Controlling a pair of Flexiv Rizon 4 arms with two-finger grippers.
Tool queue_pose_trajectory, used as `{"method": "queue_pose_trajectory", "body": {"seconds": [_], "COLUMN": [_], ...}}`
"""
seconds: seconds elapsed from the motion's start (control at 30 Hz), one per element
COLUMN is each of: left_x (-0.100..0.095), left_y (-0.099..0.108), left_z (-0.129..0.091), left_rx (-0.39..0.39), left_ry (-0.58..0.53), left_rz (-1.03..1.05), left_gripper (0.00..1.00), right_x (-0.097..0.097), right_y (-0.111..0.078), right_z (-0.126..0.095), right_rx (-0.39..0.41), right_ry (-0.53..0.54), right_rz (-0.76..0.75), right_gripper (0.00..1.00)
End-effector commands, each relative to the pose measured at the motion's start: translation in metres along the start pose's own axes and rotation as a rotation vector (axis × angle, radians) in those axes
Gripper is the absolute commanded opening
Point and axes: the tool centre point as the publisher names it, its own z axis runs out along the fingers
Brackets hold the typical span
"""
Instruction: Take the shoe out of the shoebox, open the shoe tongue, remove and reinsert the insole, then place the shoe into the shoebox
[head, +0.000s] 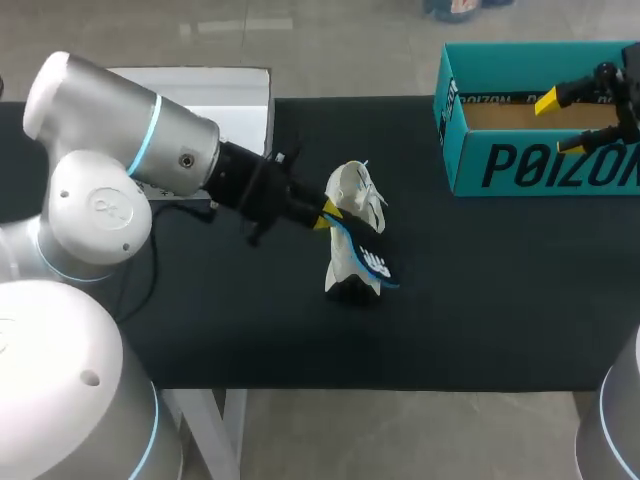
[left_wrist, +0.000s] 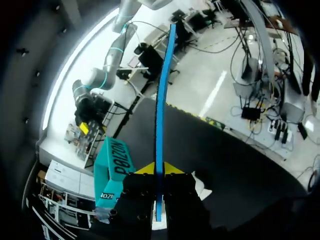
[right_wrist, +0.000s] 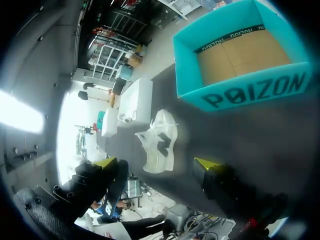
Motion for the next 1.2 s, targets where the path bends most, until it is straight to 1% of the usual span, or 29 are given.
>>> {"method": "queue_pose_trajectory", "body": {"seconds": [0.03, 0.37, 0.4, 0.57, 0.73, 0.8, 0.83, 0.9, 0.93, 1.0, 1.1, 1.13, 1.2], "left_x": [-0.005, -0.005, -0.001, 0.010, 0.013, 0.012, 0.011, 0.009, 0.008, 0.005, 0.003, 0.002, 0.001], "left_y": [0.004, 0.004, 0.007, 0.014, 0.022, 0.026, 0.028, 0.032, 0.033, 0.035, 0.037, 0.037, 0.039], "left_z": [-0.001, -0.001, 0.003, 0.024, 0.037, 0.042, 0.043, 0.046, 0.045, 0.042, 0.037, 0.037, 0.034], "left_rx": [0.004, 0.004, 0.033, 0.122, 0.181, 0.194, 0.220, 0.251, 0.292, 0.279, 0.321, 0.321, 0.347], "left_ry": [0.022, 0.022, 0.034, 0.024, -0.001, 0.008, 0.006, 0.008, -0.002, -0.008, -0.006, 0.008, 0.040], "left_rz": [0.001, 0.001, -0.007, -0.023, -0.024, -0.037, -0.046, -0.065, -0.086, -0.101, -0.107, -0.108, -0.114], "left_gripper": [0.00, 0.00, 0.00, 0.00, 0.00, 0.00, 0.00, 0.00, 0.00, 0.00, 0.00, 0.00, 0.00], "right_x": [0.000, 0.000, 0.000, 0.000, 0.000, 0.000, 0.000, 0.000, 0.000, 0.000, 0.000, 0.000, 0.000], "right_y": [0.000, 0.000, 0.000, 0.000, 0.000, 0.000, 0.000, 0.000, 0.000, 0.000, 0.000, 0.000, 0.000], "right_z": [0.000, 0.000, 0.000, 0.000, 0.000, 0.000, 0.000, 0.000, 0.000, 0.000, 0.000, 0.000, 0.000], "right_rx": [0.000, 0.000, 0.000, 0.000, 0.000, 0.000, 0.000, 0.000, 0.000, 0.000, 0.000, 0.000, 0.000], "right_ry": [-0.003, -0.003, -0.003, -0.003, -0.003, -0.003, -0.003, -0.003, -0.003, -0.003, -0.003, -0.003, -0.003], "right_rz": [0.001, 0.001, 0.001, 0.001, 0.001, 0.001, 0.001, 0.001, 0.001, 0.001, 0.001, 0.001, 0.001], "right_gripper": [1.00, 1.00, 1.00, 1.00, 1.00, 1.00, 1.00, 1.00, 1.00, 1.00, 1.00, 1.00, 1.00]}}
